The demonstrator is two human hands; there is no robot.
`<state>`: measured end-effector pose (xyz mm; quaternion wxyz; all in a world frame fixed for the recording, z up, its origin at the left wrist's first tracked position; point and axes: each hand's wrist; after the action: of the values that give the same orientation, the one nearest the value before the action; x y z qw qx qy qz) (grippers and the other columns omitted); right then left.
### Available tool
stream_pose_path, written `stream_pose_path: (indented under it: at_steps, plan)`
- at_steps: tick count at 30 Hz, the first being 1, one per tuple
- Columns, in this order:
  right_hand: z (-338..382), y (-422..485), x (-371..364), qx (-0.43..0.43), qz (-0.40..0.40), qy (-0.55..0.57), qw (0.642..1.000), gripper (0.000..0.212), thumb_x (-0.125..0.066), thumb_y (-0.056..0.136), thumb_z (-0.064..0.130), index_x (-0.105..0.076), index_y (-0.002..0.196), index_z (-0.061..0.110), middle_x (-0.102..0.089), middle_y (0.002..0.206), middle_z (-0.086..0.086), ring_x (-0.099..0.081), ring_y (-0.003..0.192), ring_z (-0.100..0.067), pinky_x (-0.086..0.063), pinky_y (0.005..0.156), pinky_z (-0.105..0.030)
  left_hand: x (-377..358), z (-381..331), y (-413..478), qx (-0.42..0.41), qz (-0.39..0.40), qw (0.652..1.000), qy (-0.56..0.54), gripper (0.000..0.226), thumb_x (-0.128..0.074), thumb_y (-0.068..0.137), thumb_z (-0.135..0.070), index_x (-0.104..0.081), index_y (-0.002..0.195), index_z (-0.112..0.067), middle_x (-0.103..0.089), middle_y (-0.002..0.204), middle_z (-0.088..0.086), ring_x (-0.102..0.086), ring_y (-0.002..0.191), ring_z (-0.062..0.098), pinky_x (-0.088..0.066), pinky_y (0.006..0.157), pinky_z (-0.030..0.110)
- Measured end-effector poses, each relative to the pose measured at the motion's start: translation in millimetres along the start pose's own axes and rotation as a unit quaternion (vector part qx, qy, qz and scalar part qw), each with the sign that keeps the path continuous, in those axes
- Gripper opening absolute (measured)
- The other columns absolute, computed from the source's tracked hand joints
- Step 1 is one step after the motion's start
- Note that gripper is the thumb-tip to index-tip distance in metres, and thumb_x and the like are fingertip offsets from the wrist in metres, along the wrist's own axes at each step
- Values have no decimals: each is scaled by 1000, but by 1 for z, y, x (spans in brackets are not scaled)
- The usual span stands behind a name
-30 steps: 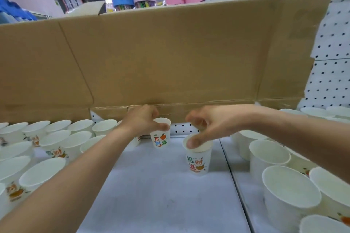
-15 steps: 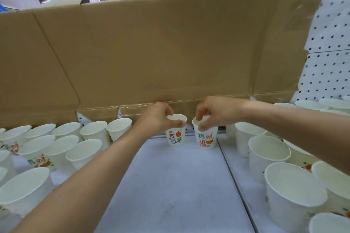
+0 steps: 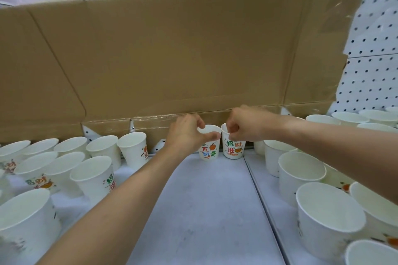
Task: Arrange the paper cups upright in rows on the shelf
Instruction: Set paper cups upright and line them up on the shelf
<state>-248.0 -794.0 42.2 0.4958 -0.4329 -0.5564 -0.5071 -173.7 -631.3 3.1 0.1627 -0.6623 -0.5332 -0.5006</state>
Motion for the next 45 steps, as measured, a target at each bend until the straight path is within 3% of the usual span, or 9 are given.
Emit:
stream_pose_path:
  at_steps: [5, 10, 16, 21, 28, 31, 34, 37, 45]
  plan:
    - [8, 1, -2, -4, 1, -47, 999, 26, -62, 83, 21, -49, 60, 20, -52, 64, 4, -48, 57, -15, -30, 47, -25, 6, -2, -8, -8, 5, 1000, -3, 54, -74, 72, -60, -64, 108, -21, -64, 117, -2, -58, 107, 16, -50, 86, 36]
    - [21, 0, 8, 12, -51, -102, 993, 29, -54, 91, 48, -65, 101, 22, -66, 99, 2, -61, 89, -21, -47, 65, -30, 40, 16, -33, -36, -20, 997, 59, 52, -57, 82, -66, -62, 116, -27, -57, 122, -6, -50, 118, 17, -42, 86, 33]
    - [95, 40, 10, 145, -61, -13, 987, 26, -56, 94, 33, -63, 118, 26, -62, 115, -1, -58, 106, -24, -52, 83, -43, 132, 104, -59, 73, -48, 990, 112, 20, -61, 90, -38, -70, 107, -32, -67, 114, -5, -59, 107, 20, -49, 87, 34]
    - [152, 89, -22, 199, -57, -44, 977, 25, -56, 91, 18, -64, 114, 23, -59, 115, -5, -56, 107, -27, -37, 59, -28, 143, 144, -51, 132, 50, 973, 181, 8, -67, 83, -31, -73, 78, -33, -73, 98, -2, -63, 86, 18, -54, 84, 37]
    - [161, 101, -30, 197, -83, -79, 974, 12, -54, 82, 8, -60, 75, 16, -59, 84, -5, -58, 83, -30, -20, 46, -26, 136, 157, -27, 78, 88, 955, 274, 21, -68, 79, -24, -75, 97, -32, -71, 109, -8, -66, 97, 19, -55, 81, 36]
    - [150, 77, -9, 178, -93, -13, 980, 13, -55, 85, 12, -56, 72, 14, -58, 76, -3, -55, 75, -29, -31, 49, -29, 136, 154, -32, 60, 85, 953, 284, 20, -67, 82, -25, -75, 98, -33, -71, 107, -6, -65, 93, 19, -55, 79, 35]
    - [124, 40, 25, 146, -117, 60, 980, 13, -60, 88, 17, -72, 83, 15, -69, 78, 1, -62, 72, -20, -51, 62, -33, 141, 131, -45, 27, 30, 974, 223, 11, -67, 87, -27, -75, 92, -32, -73, 93, -8, -66, 83, 15, -55, 76, 34]
    - [89, -3, 56, 97, -126, 115, 981, 6, -70, 86, 20, -76, 87, 20, -68, 75, 14, -63, 66, 1, -48, 58, -14, 141, 86, -68, -29, -22, 997, 63, 7, -73, 84, -27, -77, 88, -32, -72, 79, -15, -62, 65, -3, -54, 65, 26]
    - [52, -56, 42, -12, -27, 34, 999, 11, -75, 76, 27, -71, 66, 23, -65, 61, 11, -63, 60, -7, -52, 56, -29, 83, 9, -75, -139, 118, 983, -31, 9, -76, 80, -19, -79, 87, -25, -72, 78, -16, -61, 67, -10, -46, 60, 8]
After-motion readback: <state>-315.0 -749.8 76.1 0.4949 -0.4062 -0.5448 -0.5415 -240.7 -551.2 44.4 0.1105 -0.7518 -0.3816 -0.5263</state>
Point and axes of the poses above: each hand's wrist, its own y-axis towards the middle knuckle, its own x-axis out of the back of the hand, z = x × y
